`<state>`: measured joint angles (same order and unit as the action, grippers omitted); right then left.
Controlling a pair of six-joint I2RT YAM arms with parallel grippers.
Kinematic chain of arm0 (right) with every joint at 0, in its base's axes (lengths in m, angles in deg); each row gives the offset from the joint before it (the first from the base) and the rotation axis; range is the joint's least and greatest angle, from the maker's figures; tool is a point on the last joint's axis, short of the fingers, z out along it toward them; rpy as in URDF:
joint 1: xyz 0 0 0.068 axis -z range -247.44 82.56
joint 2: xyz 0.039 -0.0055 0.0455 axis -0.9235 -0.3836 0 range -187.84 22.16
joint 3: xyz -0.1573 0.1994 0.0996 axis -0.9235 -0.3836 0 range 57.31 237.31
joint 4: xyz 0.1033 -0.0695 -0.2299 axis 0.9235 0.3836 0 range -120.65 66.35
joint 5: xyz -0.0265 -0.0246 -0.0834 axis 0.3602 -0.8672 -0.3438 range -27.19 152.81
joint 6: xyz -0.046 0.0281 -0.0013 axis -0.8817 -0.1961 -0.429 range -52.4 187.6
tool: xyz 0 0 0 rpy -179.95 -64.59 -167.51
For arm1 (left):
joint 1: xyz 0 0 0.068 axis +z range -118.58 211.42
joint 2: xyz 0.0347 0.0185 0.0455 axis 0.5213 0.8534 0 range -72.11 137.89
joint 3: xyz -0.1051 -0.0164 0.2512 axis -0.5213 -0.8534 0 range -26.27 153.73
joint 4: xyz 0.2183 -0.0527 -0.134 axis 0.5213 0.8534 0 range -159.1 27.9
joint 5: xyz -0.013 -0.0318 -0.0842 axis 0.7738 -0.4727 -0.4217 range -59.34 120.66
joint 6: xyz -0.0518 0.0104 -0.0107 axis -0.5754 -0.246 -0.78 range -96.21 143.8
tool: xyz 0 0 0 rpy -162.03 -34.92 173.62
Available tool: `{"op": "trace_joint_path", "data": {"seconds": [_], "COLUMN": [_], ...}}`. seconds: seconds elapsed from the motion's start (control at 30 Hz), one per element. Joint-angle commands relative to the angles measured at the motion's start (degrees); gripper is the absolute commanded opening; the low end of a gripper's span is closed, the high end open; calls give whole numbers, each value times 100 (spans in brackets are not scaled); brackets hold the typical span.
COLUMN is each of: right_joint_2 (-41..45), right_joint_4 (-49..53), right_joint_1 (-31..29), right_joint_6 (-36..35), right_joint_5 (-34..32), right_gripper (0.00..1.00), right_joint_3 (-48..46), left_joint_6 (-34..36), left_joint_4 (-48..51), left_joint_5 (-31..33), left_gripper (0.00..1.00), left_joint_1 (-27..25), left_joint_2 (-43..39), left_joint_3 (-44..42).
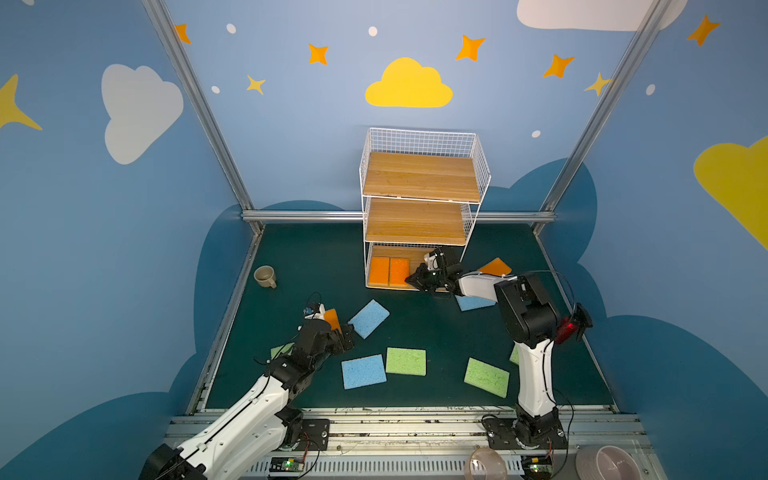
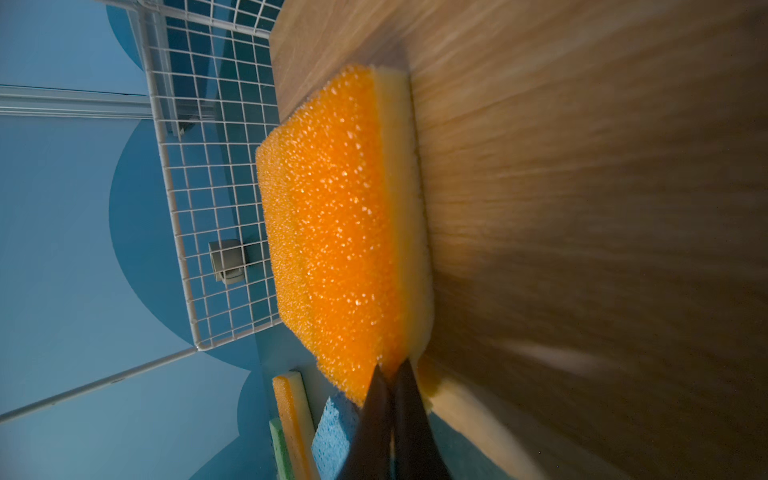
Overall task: Place and organize the cleaning sponges onto the shelf
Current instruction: 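Lower the orange sponge onto the bottom shelf board beside the first sponge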
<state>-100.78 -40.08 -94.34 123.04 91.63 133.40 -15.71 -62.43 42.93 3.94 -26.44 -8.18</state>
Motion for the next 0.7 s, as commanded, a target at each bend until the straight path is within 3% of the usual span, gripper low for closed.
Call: {"op": "trace_joint_path", "data": {"seconds": [0.0,0.2,0.5,0.67], "right_joint_2": [-134,-162,106,385], "right_joint_4": [-83,-222,-312,-358], "right_joint_1": [-59,-91,-88,-71], "right_joint_6": [54,102,42,-23], "right_joint_5": [69,153,158,167], "right_gripper": [1,10,51,59], "right_joint_3": [127,129,-105,-332], "left_joint_6": [-57,-115,-251,-372], "left_joint_4": [103,64,233,450], "left_joint_5": [64,-95,-322,-219], "left_gripper": [100,100,98,84], "left_joint_1": [41,124,349,487], "left_joint_2": [-102,-31,12,68], "left_joint_3": [-67,-141,-130,-122]}}
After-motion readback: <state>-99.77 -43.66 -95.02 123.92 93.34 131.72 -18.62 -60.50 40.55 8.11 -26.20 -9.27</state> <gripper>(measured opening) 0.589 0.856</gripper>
